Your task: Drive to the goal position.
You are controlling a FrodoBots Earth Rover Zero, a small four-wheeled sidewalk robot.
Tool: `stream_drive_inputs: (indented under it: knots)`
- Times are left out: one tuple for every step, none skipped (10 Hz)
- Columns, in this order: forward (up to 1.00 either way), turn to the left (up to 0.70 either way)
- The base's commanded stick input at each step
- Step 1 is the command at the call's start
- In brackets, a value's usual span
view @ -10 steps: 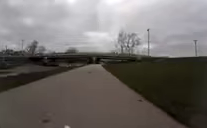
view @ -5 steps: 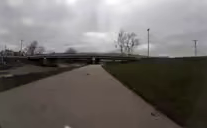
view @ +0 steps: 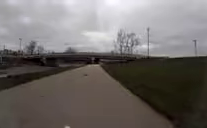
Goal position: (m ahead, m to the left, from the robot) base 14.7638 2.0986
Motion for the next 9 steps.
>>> stream_drive_inputs:
  knots:
    - [1.00, 0.00]
    - [1.00, 0.00]
    - [1.00, 0.00]
    - [1.00, 0.00]
    - [1.00, 0.00]
    - [1.00, 0.00]
    - [1.00, 0.00]
    - [1.00, 0.00]
    - [1.00, 0.00]
